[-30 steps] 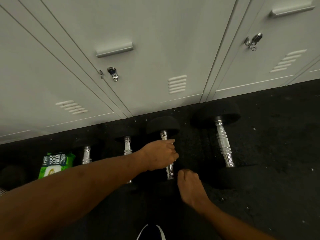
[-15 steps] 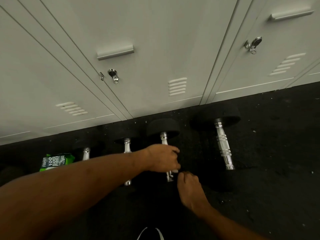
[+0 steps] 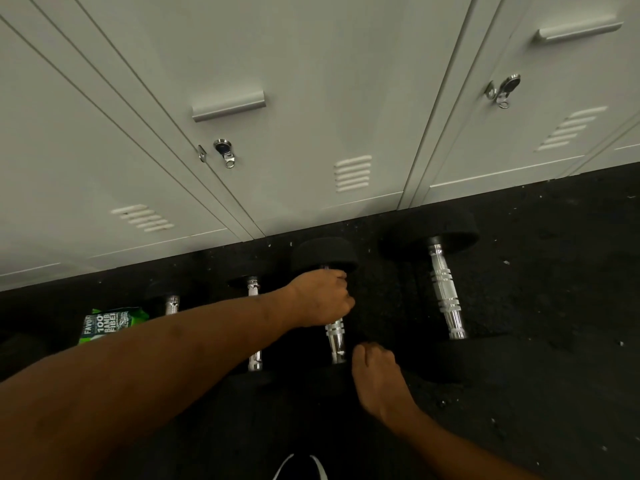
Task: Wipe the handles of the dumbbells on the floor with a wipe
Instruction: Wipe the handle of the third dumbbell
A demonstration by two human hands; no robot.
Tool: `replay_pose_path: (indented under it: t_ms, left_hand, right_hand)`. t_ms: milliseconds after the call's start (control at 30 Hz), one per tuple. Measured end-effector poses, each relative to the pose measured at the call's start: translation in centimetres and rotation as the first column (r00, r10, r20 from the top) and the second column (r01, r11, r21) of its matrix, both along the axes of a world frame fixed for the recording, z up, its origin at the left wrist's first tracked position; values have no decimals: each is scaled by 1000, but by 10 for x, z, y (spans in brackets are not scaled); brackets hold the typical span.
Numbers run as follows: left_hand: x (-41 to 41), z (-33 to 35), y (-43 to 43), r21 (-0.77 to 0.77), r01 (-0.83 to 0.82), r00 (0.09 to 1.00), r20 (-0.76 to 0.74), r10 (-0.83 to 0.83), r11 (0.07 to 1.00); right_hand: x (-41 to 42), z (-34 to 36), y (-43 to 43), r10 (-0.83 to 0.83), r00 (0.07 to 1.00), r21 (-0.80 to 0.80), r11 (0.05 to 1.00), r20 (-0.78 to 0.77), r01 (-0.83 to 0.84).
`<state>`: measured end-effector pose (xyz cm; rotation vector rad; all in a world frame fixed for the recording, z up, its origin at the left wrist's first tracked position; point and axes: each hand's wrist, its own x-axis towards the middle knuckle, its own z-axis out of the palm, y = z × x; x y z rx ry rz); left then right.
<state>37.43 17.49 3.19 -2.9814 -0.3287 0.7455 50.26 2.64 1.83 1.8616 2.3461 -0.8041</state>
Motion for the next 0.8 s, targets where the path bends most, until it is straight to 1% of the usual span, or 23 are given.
replay_pose_path:
  t_ms: [100, 167, 233, 267, 300, 333, 433, 467, 500, 533, 567, 600, 633, 667, 700, 733, 767, 800]
  left_hand:
    - [-7, 1, -12, -26, -30, 997, 63, 32, 999]
    - [-10, 0, -20, -51, -30, 991, 129, 37, 998]
    - [-11, -3, -33, -91, -23, 984, 176, 39, 996]
    - [-13, -6, -40, -113, -17, 981, 189, 39, 993]
    - [-13, -8, -48, -129, -10, 977, 209, 37, 992]
    - [-14, -8, -55, -145, -16, 973, 226, 49, 989]
    - [-19, -5, -67, -214, -104, 944, 287, 164, 971]
    - [-23, -3, -71, -253, -167, 919, 311, 244, 953]
    - [-27, -4, -76, -303, -246, 875, 339, 346, 920]
    - [-31, -2, -82, -348, -327, 809, 378, 451, 879]
    - [-35, -1, -90, -389, -414, 714, 422, 559, 823]
    - [-38, 2, -97, -458, -503, 575, 455, 680, 733]
    - [-38, 8, -104, -555, -586, 384, 451, 805, 591]
    - [-37, 13, -108, -654, -642, 143, 410, 901, 400]
    - [-35, 18, -109, -717, -669, -100, 350, 931, 197]
    - [-33, 20, -107, -737, -675, -285, 291, 913, 23]
    - [-31, 18, -104, -733, -671, -403, 237, 884, -110]
    - [-30, 14, -99, -729, -653, -474, 181, 862, -206]
  right_hand:
    - [-2, 0, 1, -11, 1000, 41, 999, 7, 10]
    - [-1, 0, 0, -31, 1000, -24, 999, 6, 31]
    - [1, 0, 0, -72, 997, -12, 997, -12, 71]
    - [1, 1, 2, -92, 995, -43, 995, -29, 91]
    - [1, -2, 1, -91, 995, -111, 990, -27, 87]
    - [1, -4, 2, -76, 996, -124, 990, -36, 71]
    - [0, 1, 3, -77, 995, -113, 991, -61, 69]
    - [1, 2, 3, -85, 992, -86, 993, -90, 77]
    - [0, 3, 2, -91, 990, -101, 992, -112, 80]
    - [0, 2, 2, -82, 991, -65, 995, -102, 76]
    - [1, 2, 0, -82, 993, -88, 993, -85, 75]
    - [0, 3, 1, -87, 992, -108, 991, -88, 77]
    - [0, 6, 1, -79, 994, -149, 987, -73, 68]
    - [2, 7, 1, -54, 997, -143, 989, -47, 47]
    - [4, 8, 1, -28, 999, -146, 989, -24, 24]
    - [4, 10, 2, -9, 1000, -146, 989, -18, 6]
    - [4, 11, 3, 5, 1000, -164, 986, -26, -9]
    - [4, 13, 5, 8, 999, -175, 985, -31, -13]
